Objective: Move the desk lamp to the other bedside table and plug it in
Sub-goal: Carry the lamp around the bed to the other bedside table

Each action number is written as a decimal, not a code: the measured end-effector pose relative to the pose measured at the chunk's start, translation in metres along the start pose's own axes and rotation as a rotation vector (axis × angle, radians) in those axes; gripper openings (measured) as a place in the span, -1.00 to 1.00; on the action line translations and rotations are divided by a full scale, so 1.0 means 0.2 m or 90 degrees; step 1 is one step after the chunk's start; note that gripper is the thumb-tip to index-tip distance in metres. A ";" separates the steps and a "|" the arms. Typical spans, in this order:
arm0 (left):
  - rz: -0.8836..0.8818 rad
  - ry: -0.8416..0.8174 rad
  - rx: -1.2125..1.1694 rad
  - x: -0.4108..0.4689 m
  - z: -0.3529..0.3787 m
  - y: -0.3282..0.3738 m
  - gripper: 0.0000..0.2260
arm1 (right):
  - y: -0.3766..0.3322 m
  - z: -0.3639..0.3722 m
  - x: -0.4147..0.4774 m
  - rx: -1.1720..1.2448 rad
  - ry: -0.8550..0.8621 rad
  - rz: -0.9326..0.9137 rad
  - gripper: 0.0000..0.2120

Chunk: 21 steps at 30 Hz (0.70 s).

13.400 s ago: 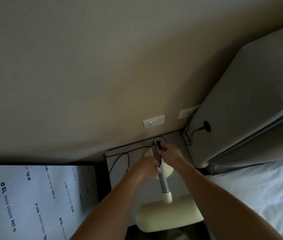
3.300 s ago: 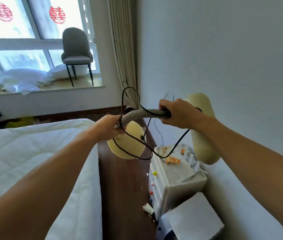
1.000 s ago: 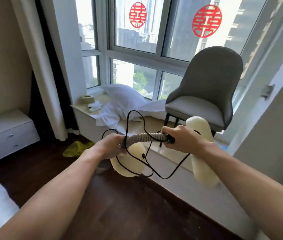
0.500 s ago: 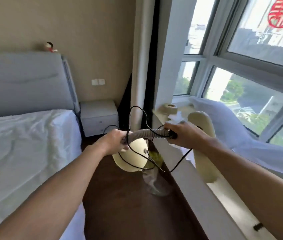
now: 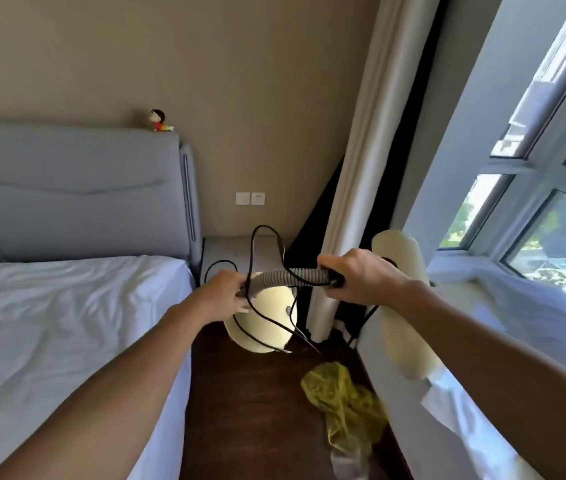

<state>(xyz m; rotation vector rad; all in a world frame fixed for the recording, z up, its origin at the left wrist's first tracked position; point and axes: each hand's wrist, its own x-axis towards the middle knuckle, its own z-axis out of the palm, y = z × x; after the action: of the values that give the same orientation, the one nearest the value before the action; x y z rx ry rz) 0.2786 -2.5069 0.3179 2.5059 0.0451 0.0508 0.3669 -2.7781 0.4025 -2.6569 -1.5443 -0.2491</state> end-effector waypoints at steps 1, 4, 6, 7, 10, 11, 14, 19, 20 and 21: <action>0.002 0.006 0.007 0.11 -0.03 -0.03 -0.81 | 0.06 0.01 0.09 0.005 -0.001 0.003 -0.80; 0.009 0.006 0.021 0.42 -0.11 -0.11 -0.78 | 0.26 0.07 0.33 0.034 -0.002 0.027 -0.72; 0.020 -0.005 0.029 0.65 -0.15 -0.16 -0.75 | 0.42 0.14 0.50 0.057 0.008 0.042 -0.70; 0.023 -0.008 0.039 0.76 -0.16 -0.19 -0.73 | 0.49 0.18 0.59 0.063 0.008 0.044 -0.69; 0.011 -0.018 0.058 1.13 -0.16 -0.32 -0.70 | 0.75 0.34 0.87 0.074 0.004 0.049 -0.70; -0.001 -0.026 0.055 1.26 -0.16 -0.37 -0.72 | 0.85 0.40 0.97 0.079 0.004 0.055 -0.70; -0.028 -0.034 0.080 1.67 -0.17 -0.48 -0.78 | 1.14 0.56 1.28 0.093 0.011 0.045 -0.69; -0.100 -0.044 0.161 2.24 -0.22 -0.65 -0.77 | 1.53 0.75 1.74 0.100 0.002 0.023 -0.72; -0.103 -0.033 0.166 2.35 -0.23 -0.70 -0.75 | 1.60 0.79 1.84 0.108 0.000 0.025 -0.71; -0.104 -0.023 0.168 2.44 -0.25 -0.74 -0.74 | 1.65 0.83 1.94 0.112 -0.003 0.025 -0.71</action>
<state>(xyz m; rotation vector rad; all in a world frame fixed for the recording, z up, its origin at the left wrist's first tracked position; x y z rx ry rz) 0.7599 -2.3359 0.2820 2.7554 0.2570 -0.0721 0.8601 -2.5884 0.3148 -2.5491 -1.4415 -0.1001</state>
